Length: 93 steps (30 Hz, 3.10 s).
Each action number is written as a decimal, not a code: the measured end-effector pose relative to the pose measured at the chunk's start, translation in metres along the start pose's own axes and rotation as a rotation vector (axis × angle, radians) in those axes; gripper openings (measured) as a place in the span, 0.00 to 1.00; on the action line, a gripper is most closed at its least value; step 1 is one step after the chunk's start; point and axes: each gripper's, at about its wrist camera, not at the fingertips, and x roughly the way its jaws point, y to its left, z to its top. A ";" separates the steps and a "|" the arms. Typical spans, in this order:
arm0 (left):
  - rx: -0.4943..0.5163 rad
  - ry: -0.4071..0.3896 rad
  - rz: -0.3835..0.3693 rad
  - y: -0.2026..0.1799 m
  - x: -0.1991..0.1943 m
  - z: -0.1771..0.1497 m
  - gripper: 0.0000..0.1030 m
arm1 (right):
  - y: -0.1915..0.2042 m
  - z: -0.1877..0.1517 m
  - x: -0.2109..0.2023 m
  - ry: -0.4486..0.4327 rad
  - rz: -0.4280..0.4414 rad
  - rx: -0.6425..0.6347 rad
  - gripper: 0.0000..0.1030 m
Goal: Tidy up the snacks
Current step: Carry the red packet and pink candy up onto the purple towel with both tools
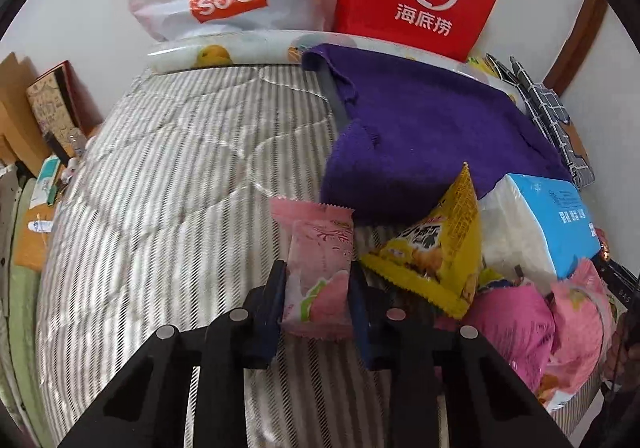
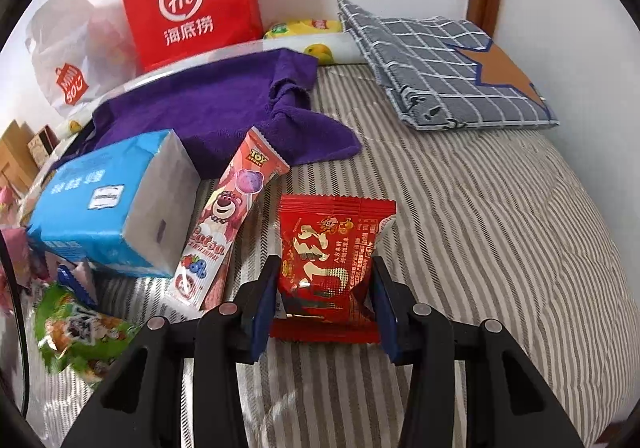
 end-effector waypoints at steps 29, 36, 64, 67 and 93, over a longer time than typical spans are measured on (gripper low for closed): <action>0.016 -0.145 -0.134 -0.064 -0.119 -0.032 0.27 | 0.052 0.004 -0.126 -0.168 0.087 -0.055 0.42; 0.085 -0.159 -0.176 -0.101 -0.121 -0.015 0.27 | 0.064 0.028 -0.137 -0.204 0.098 -0.064 0.42; 0.136 -0.159 -0.142 -0.140 -0.072 0.116 0.27 | 0.092 0.164 -0.070 -0.248 0.186 -0.081 0.42; 0.121 -0.144 -0.137 -0.134 -0.057 0.126 0.27 | 0.094 0.174 -0.057 -0.243 0.185 -0.091 0.42; 0.023 0.019 -0.088 -0.078 0.076 0.177 0.27 | 0.099 0.220 0.096 -0.029 0.176 -0.192 0.42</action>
